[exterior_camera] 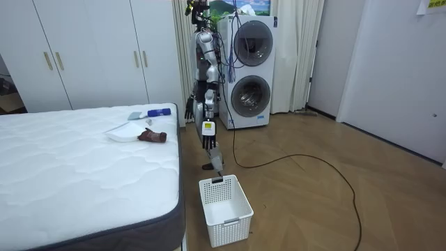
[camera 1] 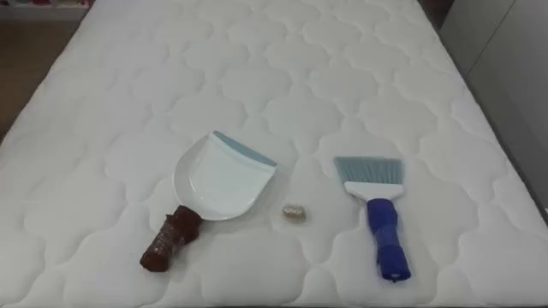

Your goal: Clean bed

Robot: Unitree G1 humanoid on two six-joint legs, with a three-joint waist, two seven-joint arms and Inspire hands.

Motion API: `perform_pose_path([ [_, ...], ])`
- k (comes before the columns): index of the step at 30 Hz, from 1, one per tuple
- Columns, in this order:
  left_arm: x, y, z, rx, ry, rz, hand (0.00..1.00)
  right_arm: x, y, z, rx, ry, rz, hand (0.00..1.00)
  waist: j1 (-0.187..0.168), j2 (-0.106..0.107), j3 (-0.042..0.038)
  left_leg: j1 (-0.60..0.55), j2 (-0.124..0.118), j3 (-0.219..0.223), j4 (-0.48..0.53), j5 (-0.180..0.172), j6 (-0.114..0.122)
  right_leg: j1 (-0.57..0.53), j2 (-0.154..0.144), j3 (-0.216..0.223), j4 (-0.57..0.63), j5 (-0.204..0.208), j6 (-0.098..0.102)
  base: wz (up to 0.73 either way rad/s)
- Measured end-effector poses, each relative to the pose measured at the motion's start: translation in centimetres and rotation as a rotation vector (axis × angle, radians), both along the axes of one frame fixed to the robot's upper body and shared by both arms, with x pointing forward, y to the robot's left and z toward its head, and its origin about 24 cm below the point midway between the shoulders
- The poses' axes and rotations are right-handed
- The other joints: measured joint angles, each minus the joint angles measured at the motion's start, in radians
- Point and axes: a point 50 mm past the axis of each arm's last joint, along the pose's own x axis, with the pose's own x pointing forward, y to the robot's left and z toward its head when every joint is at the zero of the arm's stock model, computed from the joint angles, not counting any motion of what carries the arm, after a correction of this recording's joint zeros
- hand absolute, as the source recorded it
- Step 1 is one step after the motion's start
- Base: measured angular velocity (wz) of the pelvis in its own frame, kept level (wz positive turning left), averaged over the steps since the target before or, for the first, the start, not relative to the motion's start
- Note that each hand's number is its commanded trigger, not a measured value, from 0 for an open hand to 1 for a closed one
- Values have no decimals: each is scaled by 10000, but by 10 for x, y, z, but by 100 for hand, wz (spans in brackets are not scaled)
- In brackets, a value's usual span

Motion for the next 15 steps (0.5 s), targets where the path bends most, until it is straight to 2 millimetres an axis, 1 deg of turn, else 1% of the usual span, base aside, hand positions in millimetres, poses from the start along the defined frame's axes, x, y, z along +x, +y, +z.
perform_pose_path([
  [8,2,0,0,-26,-171,40,0,1,0,0,10,-94,22,0,8,-8,10,-7,-2,-3,-18,0,0,5,-1,-4,-6,0,0,0],
  [15,8,0,1,246,-745,-4,0,-1,0,0,-142,-203,-32,0,-20,-27,16,-10,-1,-5,-42,0,0,18,1,2,-12,0,0,0],
])
